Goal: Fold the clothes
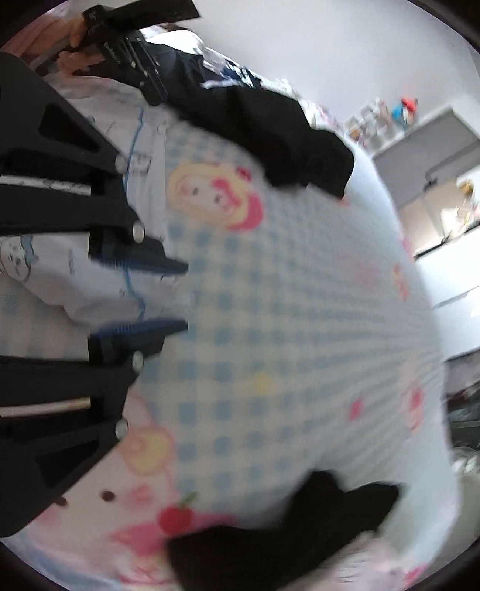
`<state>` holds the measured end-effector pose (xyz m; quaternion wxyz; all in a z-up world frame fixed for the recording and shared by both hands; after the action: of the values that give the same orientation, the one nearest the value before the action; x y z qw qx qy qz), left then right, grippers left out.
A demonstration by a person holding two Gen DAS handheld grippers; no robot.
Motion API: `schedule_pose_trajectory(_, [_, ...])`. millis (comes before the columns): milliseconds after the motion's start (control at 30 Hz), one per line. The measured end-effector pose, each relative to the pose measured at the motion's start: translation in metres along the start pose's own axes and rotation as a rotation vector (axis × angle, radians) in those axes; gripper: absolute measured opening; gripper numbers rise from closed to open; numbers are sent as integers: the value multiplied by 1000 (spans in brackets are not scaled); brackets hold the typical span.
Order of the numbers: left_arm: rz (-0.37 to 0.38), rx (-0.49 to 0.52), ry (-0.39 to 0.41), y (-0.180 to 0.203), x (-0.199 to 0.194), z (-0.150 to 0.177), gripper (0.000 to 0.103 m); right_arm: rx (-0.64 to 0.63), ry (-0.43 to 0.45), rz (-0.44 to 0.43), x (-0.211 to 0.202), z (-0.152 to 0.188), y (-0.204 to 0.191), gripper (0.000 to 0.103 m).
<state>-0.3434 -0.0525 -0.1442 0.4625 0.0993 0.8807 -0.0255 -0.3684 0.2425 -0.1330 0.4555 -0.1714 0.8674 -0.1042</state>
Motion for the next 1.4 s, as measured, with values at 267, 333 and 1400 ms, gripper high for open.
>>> schedule_pose_trajectory(267, [31,123,-106,24,14,23,31,-281,-324,-104,34,31,-74,40])
schedule_pose_trajectory(333, [39,154,-132,30,18,29,31,-338,-343,-30,44,48,-83,38])
schedule_pose_trajectory(1400, [87,74,-72,62,-22,39,32,-193,-135,45,-7,51,-65,41])
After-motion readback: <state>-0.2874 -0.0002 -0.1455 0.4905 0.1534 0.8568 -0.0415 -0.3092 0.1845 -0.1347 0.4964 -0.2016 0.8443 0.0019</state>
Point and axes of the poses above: each gripper's, at about its wrist camera, not at the fingertips, and x roughly the way its jaws point, y to its right, z to its underside, the point moved 1 cm from there along x, roughly the way its jaws point, and after that the axes turned 3 degrees about -z, right-handed, at the moved point
